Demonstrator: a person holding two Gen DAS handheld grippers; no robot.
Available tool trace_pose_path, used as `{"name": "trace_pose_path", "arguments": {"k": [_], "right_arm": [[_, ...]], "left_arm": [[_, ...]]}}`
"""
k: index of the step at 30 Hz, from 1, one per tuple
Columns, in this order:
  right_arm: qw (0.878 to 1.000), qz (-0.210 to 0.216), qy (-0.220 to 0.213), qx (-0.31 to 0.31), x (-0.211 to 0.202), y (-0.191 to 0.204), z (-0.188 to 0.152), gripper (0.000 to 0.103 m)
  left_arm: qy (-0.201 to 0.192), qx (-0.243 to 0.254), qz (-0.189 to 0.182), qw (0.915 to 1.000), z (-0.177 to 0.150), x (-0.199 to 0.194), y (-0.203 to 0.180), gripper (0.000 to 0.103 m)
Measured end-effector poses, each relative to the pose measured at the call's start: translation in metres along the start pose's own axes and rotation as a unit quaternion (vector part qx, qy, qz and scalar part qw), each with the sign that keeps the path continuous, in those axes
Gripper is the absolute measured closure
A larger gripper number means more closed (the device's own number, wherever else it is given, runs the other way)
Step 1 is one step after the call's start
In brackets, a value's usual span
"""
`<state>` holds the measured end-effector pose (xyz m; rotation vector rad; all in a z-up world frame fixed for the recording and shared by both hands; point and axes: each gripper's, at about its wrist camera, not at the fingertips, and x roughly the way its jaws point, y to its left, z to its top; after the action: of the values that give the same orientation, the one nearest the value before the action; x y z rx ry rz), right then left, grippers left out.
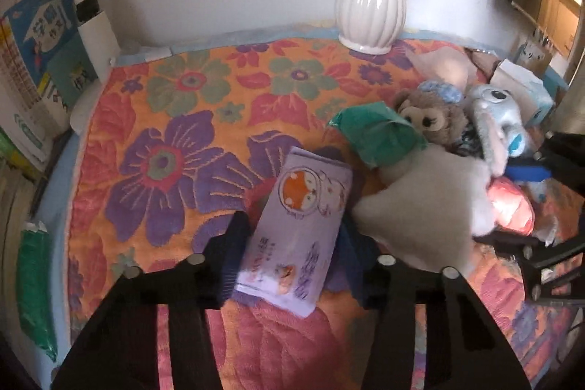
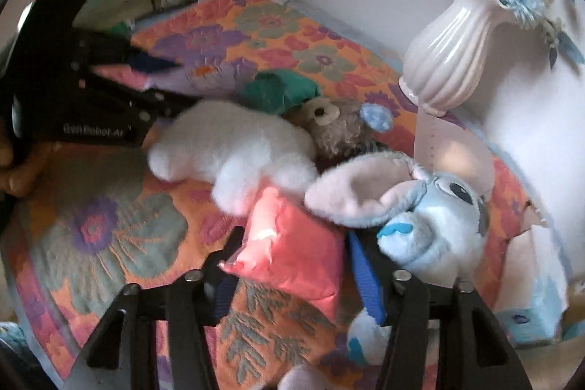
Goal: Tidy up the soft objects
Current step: 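Grasp the purple wipes pack with the left gripper while the right grasps the coral pouch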
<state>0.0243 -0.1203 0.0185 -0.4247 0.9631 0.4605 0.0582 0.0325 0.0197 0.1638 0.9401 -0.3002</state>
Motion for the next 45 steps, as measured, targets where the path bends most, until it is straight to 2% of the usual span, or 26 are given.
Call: {"name": "trace_pose_path", "arguments": {"k": [2,8,10,13,15,17,19,22,26,28,32,35,40,43,44,45], "right_arm": [[1.0,0.001,0.002,0.012,-0.003,0.0,-0.002,0.058],[0.997,0.022,0.01,0.067,-0.03,0.009,-0.009,0.06],[0.998,0.026,-0.007,0.05,-0.045,0.023,-0.01,0.06],[0.999,0.029,-0.025,-0.012,-0.057,0.06,-0.015,0.059],[0.999,0.015,-0.013,-0.034,-0.052,0.074,-0.021,0.05],[0.999,0.013,0.001,-0.031,-0.053,0.079,-0.032,0.049],[0.999,0.031,0.003,-0.011,-0.061,0.077,-0.044,0.048],[0.995,0.072,0.009,0.064,-0.074,0.064,-0.067,0.047],[0.975,0.146,0.025,0.163,-0.074,0.051,-0.091,0.047],[0.965,0.173,0.039,0.192,-0.068,0.052,-0.096,0.046],[0.958,0.172,0.037,0.227,-0.058,0.05,-0.082,0.041],[0.953,0.166,0.038,0.25,-0.047,0.046,-0.066,0.04],[0.973,0.106,0.037,0.204,-0.037,0.067,-0.043,0.037],[0.983,0.053,0.02,0.174,-0.036,0.081,-0.043,0.037],[0.985,0.037,0.013,0.167,-0.037,0.084,-0.045,0.043],[0.987,0.023,0.01,0.162,-0.038,0.086,-0.048,0.048]], "left_arm": [[-0.006,-0.006,-0.003,1.0,-0.005,-0.008,-0.001,0.068],[-0.026,-0.045,0.008,0.9986,-0.025,-0.039,-0.003,0.069],[-0.028,-0.053,0.005,0.9982,-0.035,-0.049,-0.006,0.069],[-0.02,-0.056,0.015,0.9981,-0.051,-0.056,-0.011,0.069],[-0.012,-0.058,0.014,0.9981,-0.059,-0.054,-0.012,0.068],[-0.003,-0.068,0.008,0.9977,-0.066,-0.051,-0.01,0.068],[-0.011,-0.075,0.001,0.9971,-0.069,-0.053,-0.008,0.066],[-0.016,-0.083,-0.007,0.9964,-0.07,-0.052,-0.006,0.066],[-0.018,-0.083,-0.012,0.9963,-0.071,-0.052,-0.005,0.066],[-0.019,-0.084,-0.017,0.9961,-0.072,-0.052,-0.004,0.066],[-0.02,-0.086,-0.021,0.9958,-0.073,-0.053,-0.004,0.065],[-0.019,-0.084,-0.029,0.9959,-0.073,-0.052,-0.004,0.059],[-0.012,-0.068,-0.013,0.9975,-0.07,-0.05,-0.013,0.055],[-0.009,-0.058,0.0,0.9983,-0.069,-0.048,-0.017,0.055],[-0.008,-0.057,0.005,0.9983,-0.069,-0.048,-0.018,0.059],[-0.009,-0.057,0.011,0.9983,-0.069,-0.048,-0.018,0.067]]}}
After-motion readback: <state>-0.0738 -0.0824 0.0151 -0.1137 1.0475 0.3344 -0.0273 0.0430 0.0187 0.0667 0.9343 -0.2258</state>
